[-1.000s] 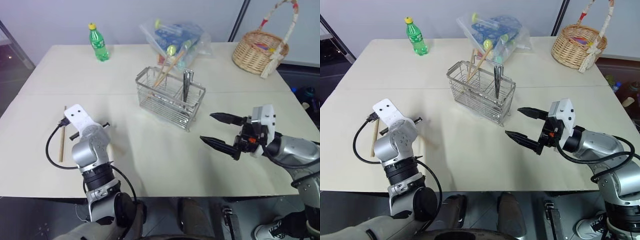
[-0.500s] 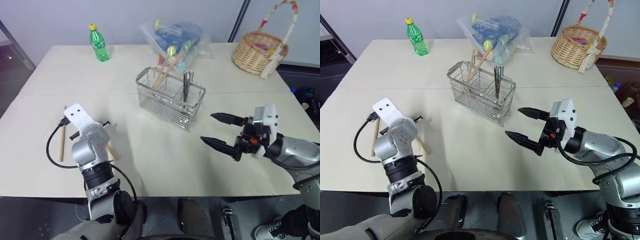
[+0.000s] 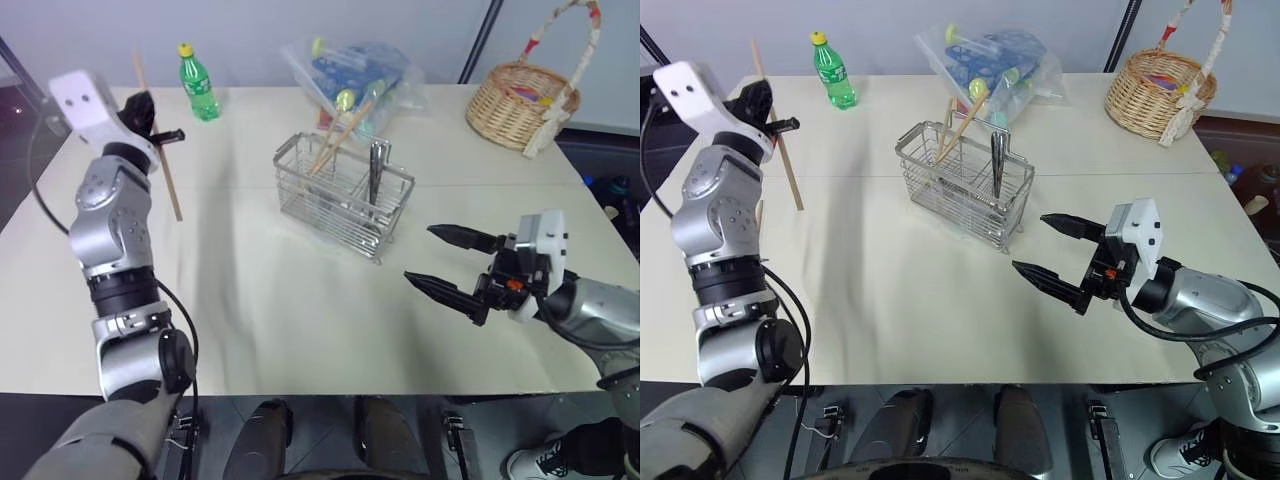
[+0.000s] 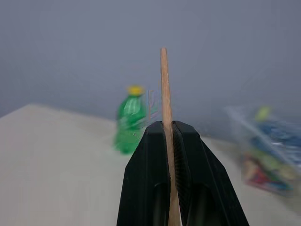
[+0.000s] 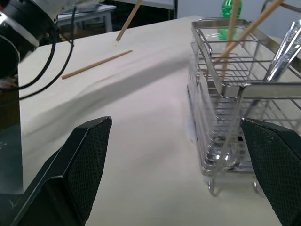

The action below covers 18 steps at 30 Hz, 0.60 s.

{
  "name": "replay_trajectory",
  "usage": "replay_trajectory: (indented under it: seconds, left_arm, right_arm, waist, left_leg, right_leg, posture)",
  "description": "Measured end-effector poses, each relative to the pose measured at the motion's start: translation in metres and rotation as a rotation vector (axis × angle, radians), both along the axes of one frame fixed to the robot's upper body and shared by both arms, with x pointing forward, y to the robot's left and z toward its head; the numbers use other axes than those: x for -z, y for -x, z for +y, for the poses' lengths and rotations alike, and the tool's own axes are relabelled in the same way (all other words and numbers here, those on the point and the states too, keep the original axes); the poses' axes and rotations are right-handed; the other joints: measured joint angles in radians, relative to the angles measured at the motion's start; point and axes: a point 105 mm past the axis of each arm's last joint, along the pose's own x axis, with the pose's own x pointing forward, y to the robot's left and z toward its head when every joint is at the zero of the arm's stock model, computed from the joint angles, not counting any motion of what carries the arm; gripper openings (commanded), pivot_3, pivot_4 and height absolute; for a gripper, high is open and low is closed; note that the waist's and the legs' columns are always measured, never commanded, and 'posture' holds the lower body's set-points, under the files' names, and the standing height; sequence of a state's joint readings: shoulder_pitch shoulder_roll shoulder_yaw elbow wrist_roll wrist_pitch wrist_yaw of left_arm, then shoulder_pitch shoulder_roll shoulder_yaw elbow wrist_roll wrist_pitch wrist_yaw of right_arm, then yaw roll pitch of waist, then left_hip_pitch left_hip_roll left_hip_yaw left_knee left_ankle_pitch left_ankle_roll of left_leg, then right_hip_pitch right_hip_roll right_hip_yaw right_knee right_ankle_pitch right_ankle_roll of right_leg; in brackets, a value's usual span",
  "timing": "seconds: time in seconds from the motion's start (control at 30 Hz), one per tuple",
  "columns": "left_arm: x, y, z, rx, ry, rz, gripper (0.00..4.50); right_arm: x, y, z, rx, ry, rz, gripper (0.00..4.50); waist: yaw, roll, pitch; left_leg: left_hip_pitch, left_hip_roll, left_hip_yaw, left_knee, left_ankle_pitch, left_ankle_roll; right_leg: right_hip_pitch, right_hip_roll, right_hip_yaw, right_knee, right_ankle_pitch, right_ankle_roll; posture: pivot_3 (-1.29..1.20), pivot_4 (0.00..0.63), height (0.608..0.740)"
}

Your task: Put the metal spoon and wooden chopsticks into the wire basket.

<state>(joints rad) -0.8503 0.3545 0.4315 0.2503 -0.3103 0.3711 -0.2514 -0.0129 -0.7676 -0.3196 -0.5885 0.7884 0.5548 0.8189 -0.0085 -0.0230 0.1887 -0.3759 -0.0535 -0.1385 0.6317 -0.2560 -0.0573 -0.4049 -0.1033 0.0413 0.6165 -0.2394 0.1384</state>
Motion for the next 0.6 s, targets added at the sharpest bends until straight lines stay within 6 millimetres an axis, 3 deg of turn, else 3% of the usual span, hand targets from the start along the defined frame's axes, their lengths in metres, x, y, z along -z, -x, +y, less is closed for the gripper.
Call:
replay_trajectory:
  seconds: [0.1,0.2,0.33,0.6]
  left_arm:
    - [-0.009,-0.004,-0.026,0.204,-0.013,-0.048,0.06]
    - [-0.039,0.0,-0.054,0.397,0.004,-0.159,0.06]
    - [-0.077,0.007,-0.076,0.532,0.019,-0.315,0.06]
    - [-0.074,-0.009,-0.111,0.649,0.086,-0.339,0.06]
  right_arm:
    - [-0.002,0.001,0.001,0.011,-0.002,-0.013,4.5]
    - [-0.002,0.001,0.002,0.025,-0.008,-0.019,4.5]
    - [0.001,0.002,0.003,0.044,-0.03,-0.012,4.5]
    - [0.0,0.005,0.013,0.054,-0.074,-0.037,4.5]
  waist:
    - [-0.002,0.0,0.0]
    - [-0.003,-0.001,0.0]
    - [-0.005,0.0,0.0]
    - [-0.003,-0.001,0.001]
  left_leg:
    - [0.0,0.0,0.0,0.0,0.0,0.0]
    - [0.0,0.0,0.0,0.0,0.0,0.0]
    - [0.0,0.0,0.0,0.0,0.0,0.0]
    - [0.0,0.0,0.0,0.0,0.0,0.001]
  right_leg:
    - [0.0,0.0,0.0,0.0,0.0,0.0]
    - [0.0,0.0,0.0,0.0,0.0,0.0]
    - [0.0,0.0,0.0,0.0,0.0,0.0]
    - [0.0,0.0,0.0,0.0,0.0,0.001]
  posture:
    - [0.0,0.15,0.74]
    - [0.0,0.15,0.74]
    - [0.0,0.15,0.74]
    - [0.0,0.15,0.74]
